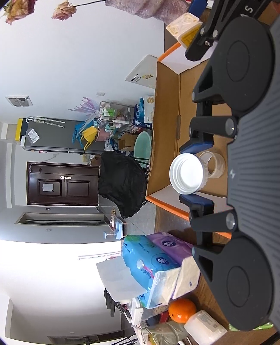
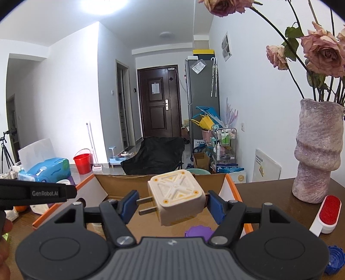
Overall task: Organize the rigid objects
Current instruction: 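Open the left tool to drop the white cap while the right tool releases the plug into the box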
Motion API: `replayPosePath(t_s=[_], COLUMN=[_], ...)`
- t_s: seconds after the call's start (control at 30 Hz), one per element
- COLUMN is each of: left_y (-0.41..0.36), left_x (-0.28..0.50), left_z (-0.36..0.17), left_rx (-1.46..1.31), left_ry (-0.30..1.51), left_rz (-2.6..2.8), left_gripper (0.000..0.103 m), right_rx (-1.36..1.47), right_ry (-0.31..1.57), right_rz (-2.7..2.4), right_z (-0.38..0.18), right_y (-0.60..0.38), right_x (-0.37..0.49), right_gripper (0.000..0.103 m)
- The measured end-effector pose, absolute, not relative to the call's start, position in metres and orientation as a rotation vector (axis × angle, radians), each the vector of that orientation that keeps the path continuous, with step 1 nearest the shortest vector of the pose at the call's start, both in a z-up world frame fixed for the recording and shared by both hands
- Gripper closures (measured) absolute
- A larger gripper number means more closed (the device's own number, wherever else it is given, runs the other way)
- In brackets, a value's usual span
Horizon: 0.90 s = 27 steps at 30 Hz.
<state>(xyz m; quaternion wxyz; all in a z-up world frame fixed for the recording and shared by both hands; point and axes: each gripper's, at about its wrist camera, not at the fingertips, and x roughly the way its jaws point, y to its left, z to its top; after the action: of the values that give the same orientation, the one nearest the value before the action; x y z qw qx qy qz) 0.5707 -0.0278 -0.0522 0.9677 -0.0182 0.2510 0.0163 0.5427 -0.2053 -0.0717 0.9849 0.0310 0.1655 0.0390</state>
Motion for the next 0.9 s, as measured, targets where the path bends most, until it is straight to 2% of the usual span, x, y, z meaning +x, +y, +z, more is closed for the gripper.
replayPosePath(t_s=[0.8,0.87,0.9], left_y=[-0.023,-0.023,-0.023], left_x=[0.612,0.613,0.613], left_z=[-0.081,-0.083,-0.084], left_rx=[0.009,0.009,0.006], left_ry=[0.605,0.614,0.619], left_rz=[0.049,0.048,0.047], left_gripper=[0.061,0.058,0.047], right_rx=[0.046,0.044,0.047], right_ry=[0.409,0.419,0.423], right_rz=[0.084,0.082,0.081], right_z=[-0.089,-0.089,-0.089], right_y=[-0.207,-0.207,-0.208], right_x=[0.576,0.577,0.578], right_gripper=[0.035,0.034,0.034])
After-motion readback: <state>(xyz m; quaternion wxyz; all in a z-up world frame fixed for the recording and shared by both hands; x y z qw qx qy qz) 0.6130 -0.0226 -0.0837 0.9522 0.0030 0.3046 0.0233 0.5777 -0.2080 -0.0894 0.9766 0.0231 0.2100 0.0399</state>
